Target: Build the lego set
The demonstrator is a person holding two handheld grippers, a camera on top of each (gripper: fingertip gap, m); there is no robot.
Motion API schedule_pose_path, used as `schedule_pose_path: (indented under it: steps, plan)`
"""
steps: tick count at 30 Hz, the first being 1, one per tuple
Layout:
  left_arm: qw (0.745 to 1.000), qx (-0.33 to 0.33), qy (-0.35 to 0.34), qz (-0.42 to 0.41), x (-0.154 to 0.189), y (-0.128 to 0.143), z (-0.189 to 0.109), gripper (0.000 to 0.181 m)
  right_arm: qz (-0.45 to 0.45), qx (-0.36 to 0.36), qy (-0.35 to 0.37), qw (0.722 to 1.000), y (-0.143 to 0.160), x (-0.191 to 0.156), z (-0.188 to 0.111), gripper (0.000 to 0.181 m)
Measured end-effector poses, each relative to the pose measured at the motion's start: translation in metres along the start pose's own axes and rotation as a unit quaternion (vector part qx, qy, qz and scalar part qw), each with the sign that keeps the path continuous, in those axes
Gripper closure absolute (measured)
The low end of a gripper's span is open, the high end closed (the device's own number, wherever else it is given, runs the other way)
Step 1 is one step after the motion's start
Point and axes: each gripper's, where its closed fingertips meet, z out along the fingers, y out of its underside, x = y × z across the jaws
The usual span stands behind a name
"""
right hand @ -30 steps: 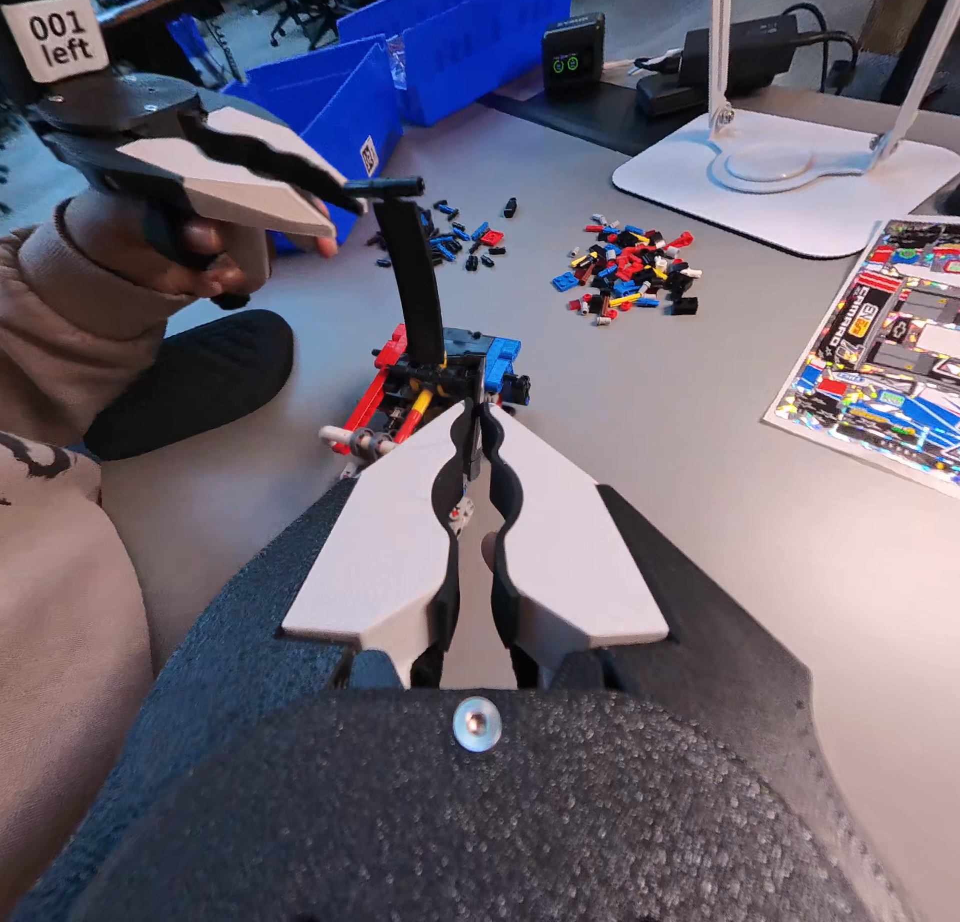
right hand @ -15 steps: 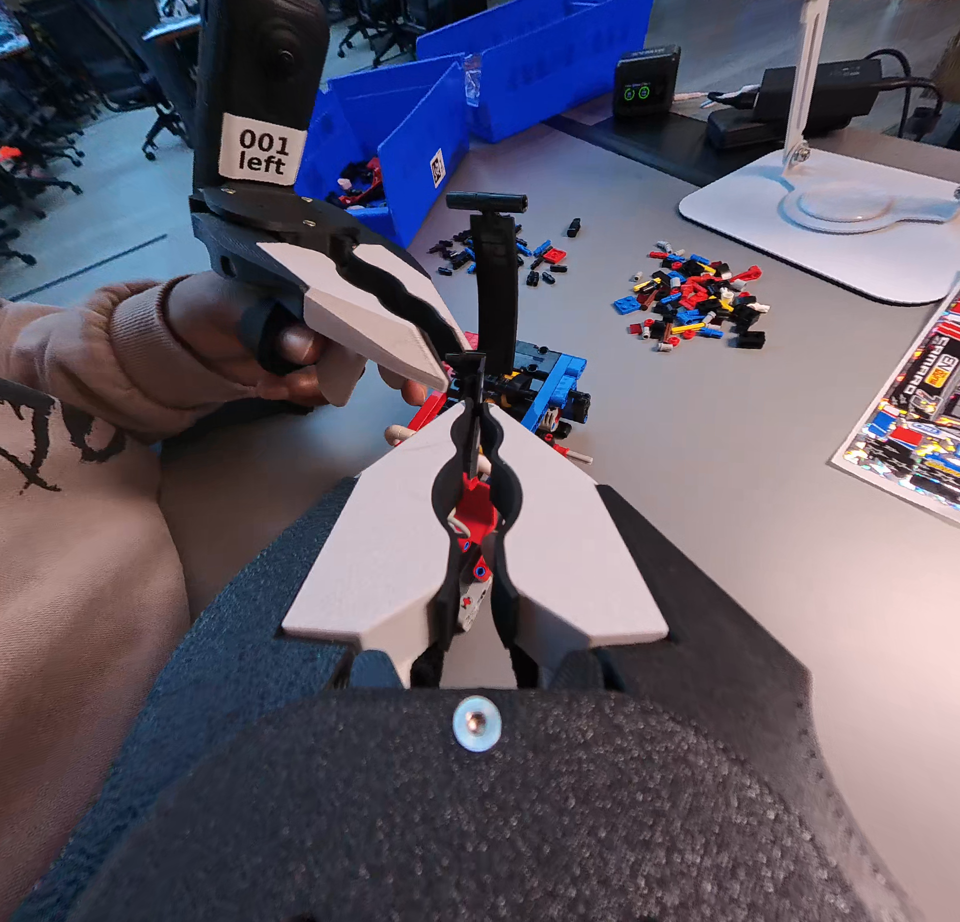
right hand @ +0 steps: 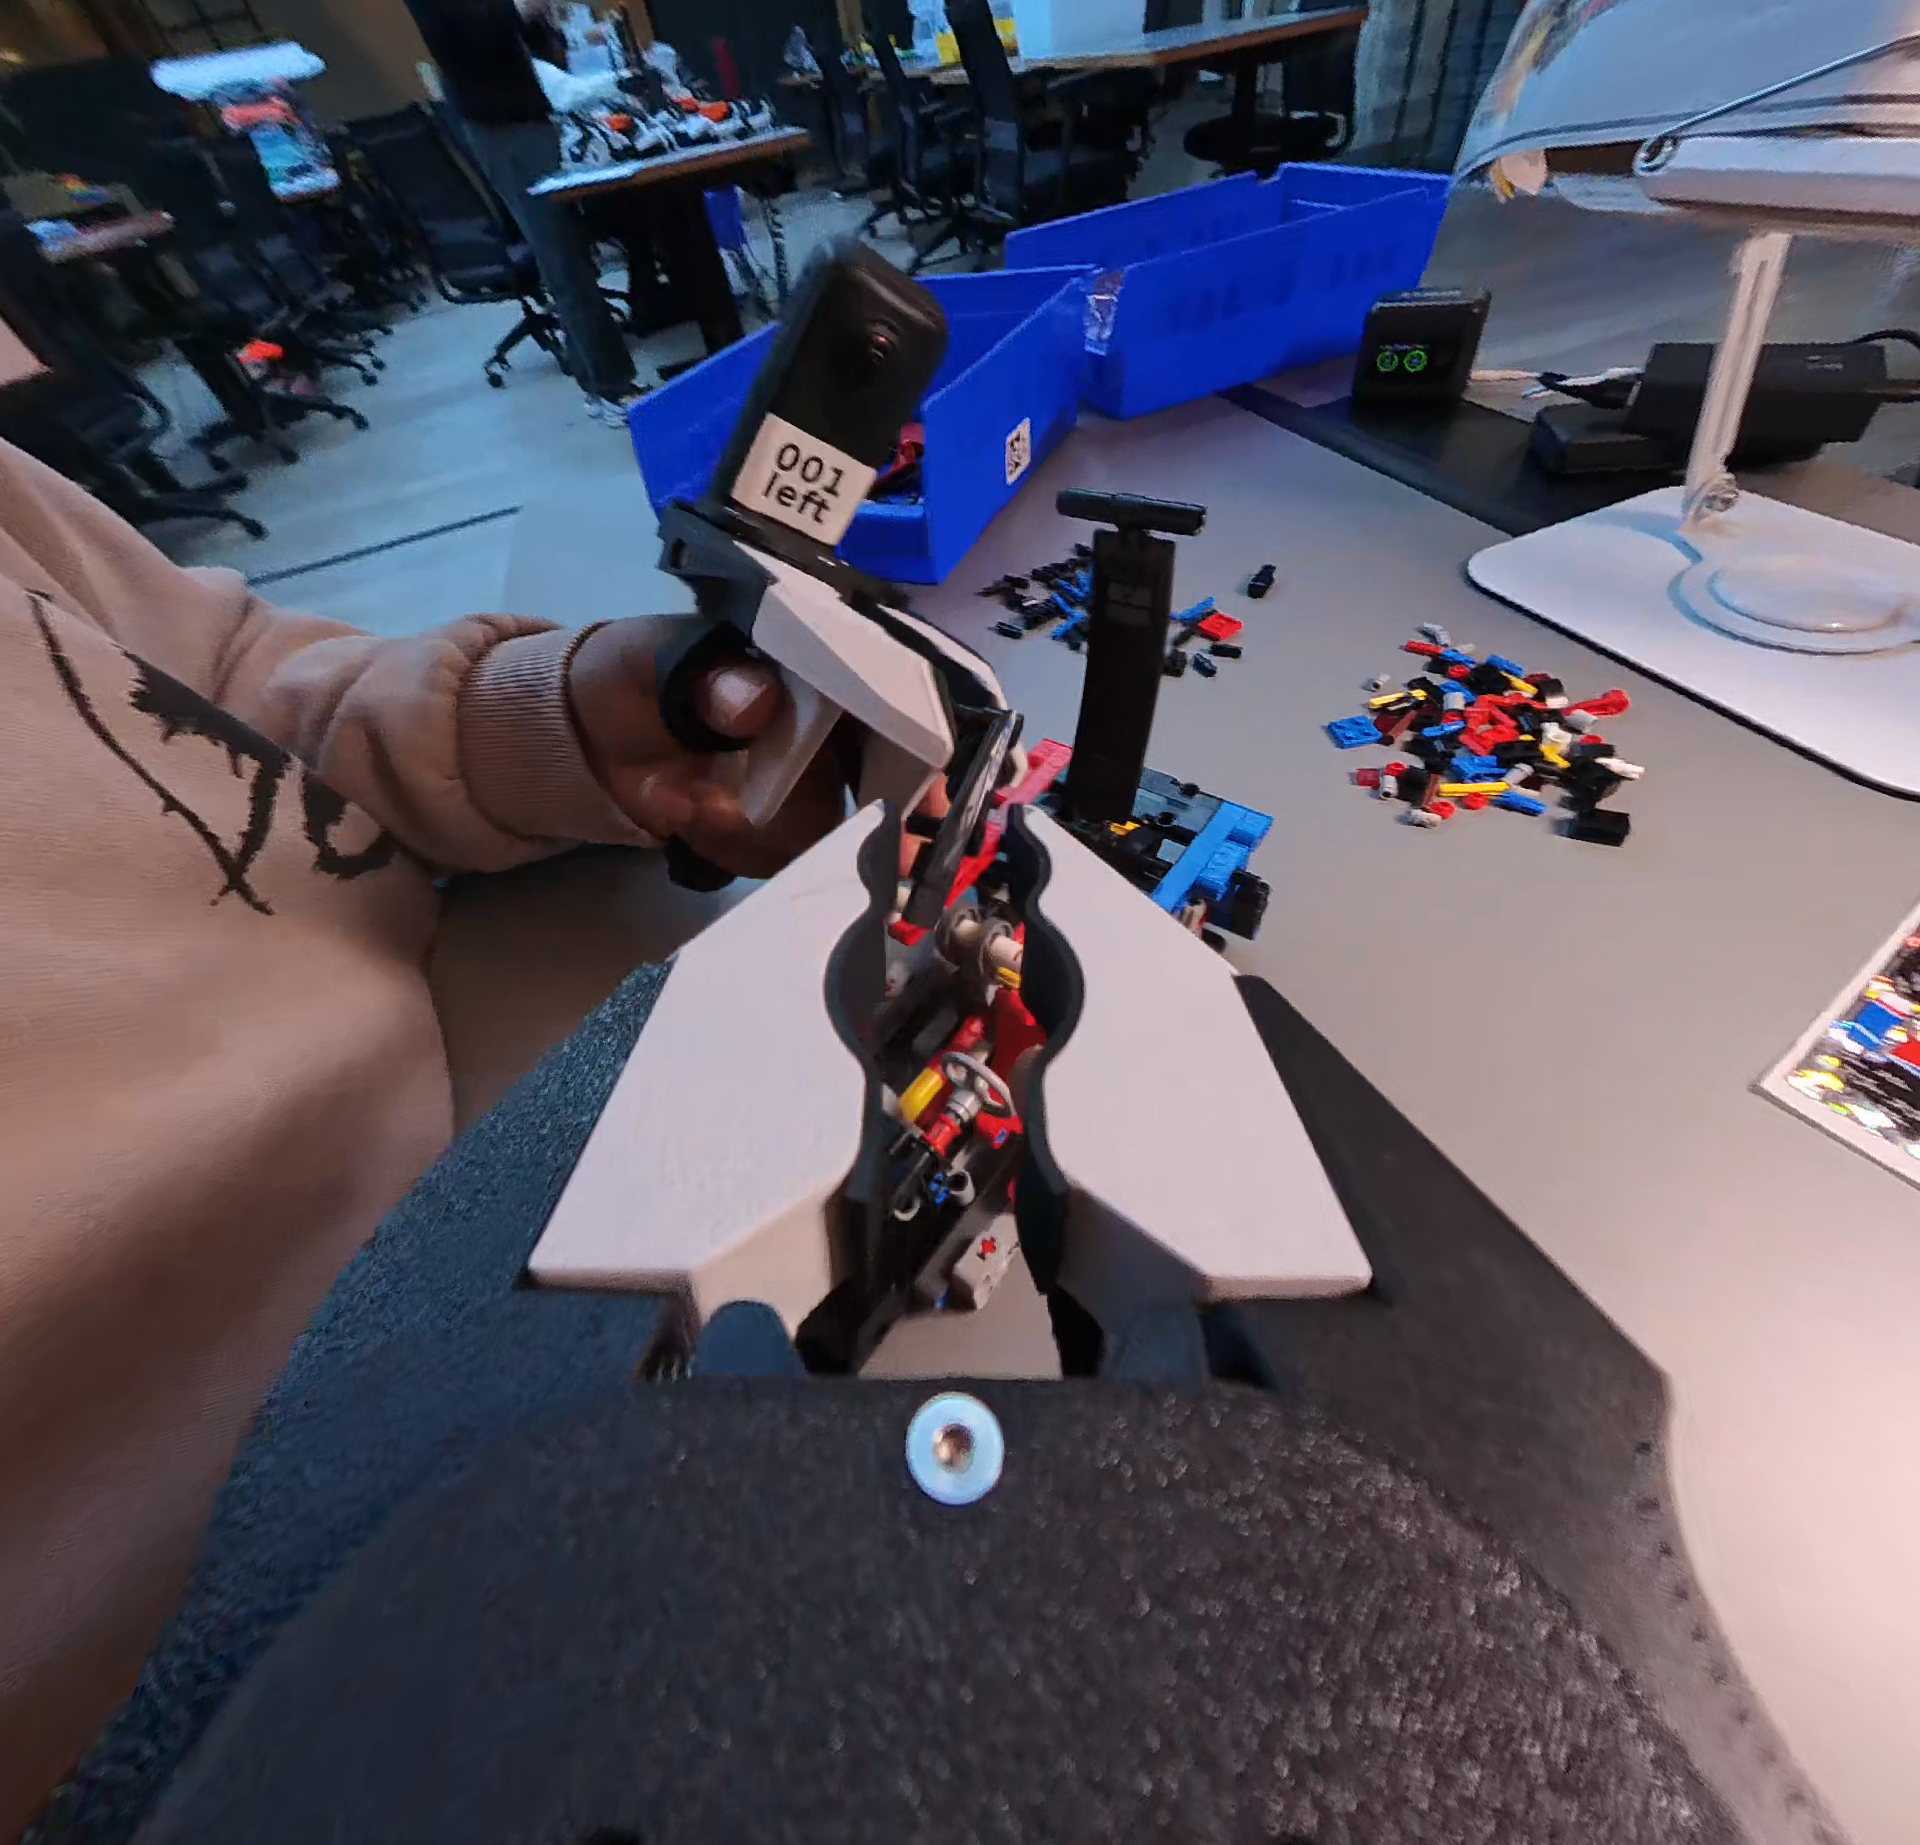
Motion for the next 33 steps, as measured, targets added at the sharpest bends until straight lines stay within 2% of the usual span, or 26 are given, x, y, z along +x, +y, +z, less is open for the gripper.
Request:
schedule_pose_path:
  steps: [1, 4, 8, 12, 14, 21, 24, 26, 28, 30, 31, 33]
  plan:
    - [1.0, 0.01, 0.014, -0.017, 0.002, -0.002, -0.001, 0.171, 0.011, 0.009, -0.023, 1.0, -0.002, -0.004, -0.001, 0.157]
    - [0.996, 0.028, 0.063, -0.048, 0.012, -0.008, -0.003, 0.172, 0.056, 0.059, -0.095, 0.992, -0.013, -0.01, -0.007, 0.157]
    - [0.993, 0.027, 0.099, -0.05, 0.022, -0.01, -0.003, 0.171, 0.207, 0.077, -0.214, 0.951, -0.023, -0.015, -0.013, 0.152]
    - [0.994, 0.006, 0.107, -0.015, 0.029, -0.009, -0.001, 0.171, 0.256, 0.051, -0.247, 0.933, -0.016, -0.02, -0.002, 0.152]
    - [0.995, -0.015, 0.101, 0.01, 0.029, -0.005, 0.0, 0.172, 0.272, 0.051, -0.267, 0.923, -0.018, -0.024, -0.001, 0.158]
    - [0.994, -0.055, 0.085, 0.051, 0.024, -0.007, 0.0, 0.172, 0.285, 0.041, -0.267, 0.92, -0.017, -0.018, 0.005, 0.163]
    - [0.991, -0.075, 0.066, 0.084, 0.022, -0.015, -0.008, 0.147, 0.307, 0.032, -0.244, 0.92, -0.013, -0.002, 0.007, 0.163]
    - [0.986, -0.09, 0.036, 0.137, 0.02, -0.023, -0.022, 0.146, 0.319, 0.004, -0.201, 0.926, 0.0, 0.02, 0.01, 0.162]
    - [0.972, -0.109, -0.025, 0.207, 0.005, -0.032, -0.04, 0.147, 0.339, -0.031, -0.168, 0.925, 0.014, 0.041, 0.013, 0.163]
    - [0.949, -0.14, -0.105, 0.264, -0.026, -0.034, -0.06, 0.146, 0.36, -0.065, -0.149, 0.919, 0.029, 0.055, 0.02, 0.163]
    - [0.938, -0.16, -0.137, 0.274, -0.043, -0.031, -0.069, 0.142, 0.37, -0.079, -0.144, 0.914, 0.035, 0.06, 0.024, 0.163]
    - [0.934, -0.205, -0.156, 0.249, -0.07, -0.012, -0.077, 0.125, 0.394, -0.099, -0.147, 0.902, 0.046, 0.066, 0.032, 0.163]
